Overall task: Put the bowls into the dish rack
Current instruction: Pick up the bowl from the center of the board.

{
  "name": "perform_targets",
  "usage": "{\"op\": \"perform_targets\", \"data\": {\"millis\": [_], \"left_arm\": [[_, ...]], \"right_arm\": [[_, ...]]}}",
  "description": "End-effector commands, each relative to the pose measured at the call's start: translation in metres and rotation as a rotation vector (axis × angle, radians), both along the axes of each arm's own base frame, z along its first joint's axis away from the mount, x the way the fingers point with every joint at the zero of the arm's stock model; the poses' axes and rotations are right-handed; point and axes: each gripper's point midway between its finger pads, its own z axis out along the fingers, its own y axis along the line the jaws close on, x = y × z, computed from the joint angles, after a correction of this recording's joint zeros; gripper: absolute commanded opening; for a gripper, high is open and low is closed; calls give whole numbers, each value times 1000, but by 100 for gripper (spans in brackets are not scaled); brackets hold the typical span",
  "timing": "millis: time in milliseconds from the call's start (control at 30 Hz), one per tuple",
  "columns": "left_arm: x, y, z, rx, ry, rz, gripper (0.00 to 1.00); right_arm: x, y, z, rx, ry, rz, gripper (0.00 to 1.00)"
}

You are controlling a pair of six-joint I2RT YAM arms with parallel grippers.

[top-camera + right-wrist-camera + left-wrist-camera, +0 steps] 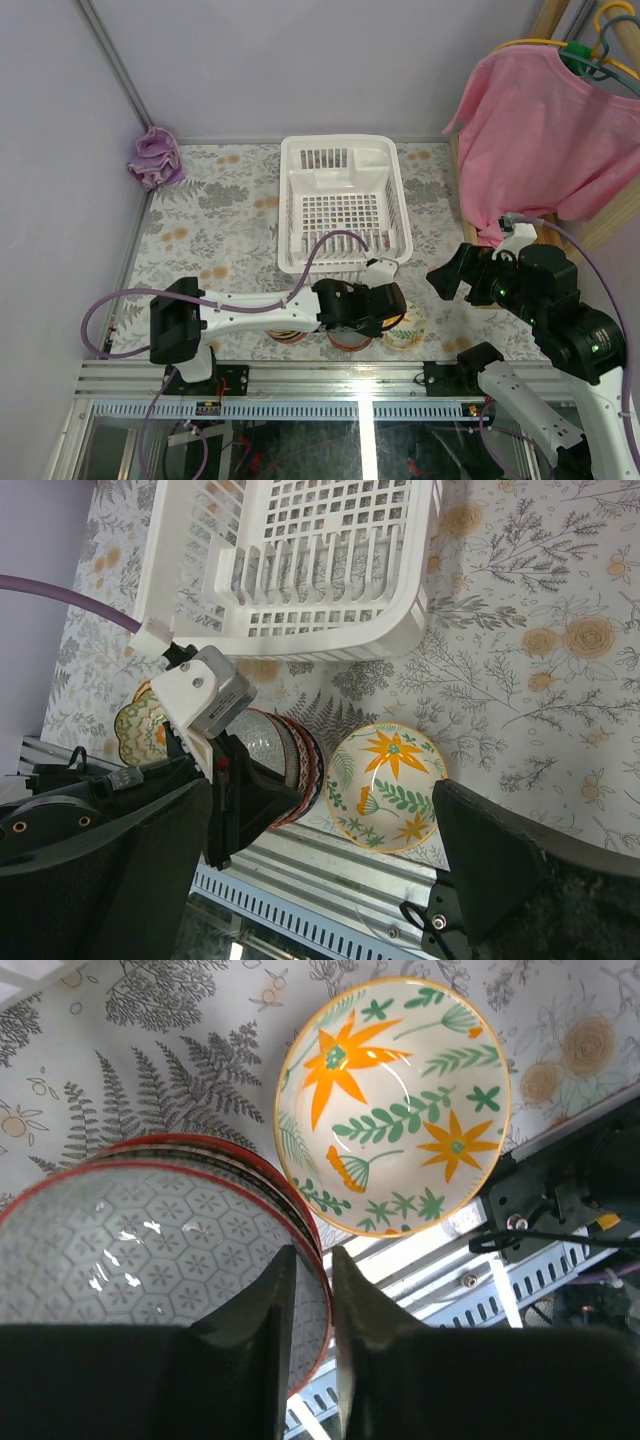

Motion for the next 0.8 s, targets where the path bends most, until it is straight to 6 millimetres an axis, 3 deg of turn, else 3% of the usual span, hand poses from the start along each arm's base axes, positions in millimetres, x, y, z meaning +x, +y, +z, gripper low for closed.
{"op": "perform_targets", "data": {"millis": [0, 67, 633, 767], "left_arm": [[8, 5, 0, 22, -28, 32, 7], [9, 6, 4, 21, -33, 36, 0], [12, 18, 66, -83, -78, 65, 0], [16, 21, 99, -168, -119, 82, 0]], "right_arm": [[0, 1, 1, -9, -24, 22, 99], [0, 1, 0, -9, -22, 22, 99], [1, 5, -2, 12, -9, 29, 99], [1, 7, 2, 21, -7, 33, 99]]}}
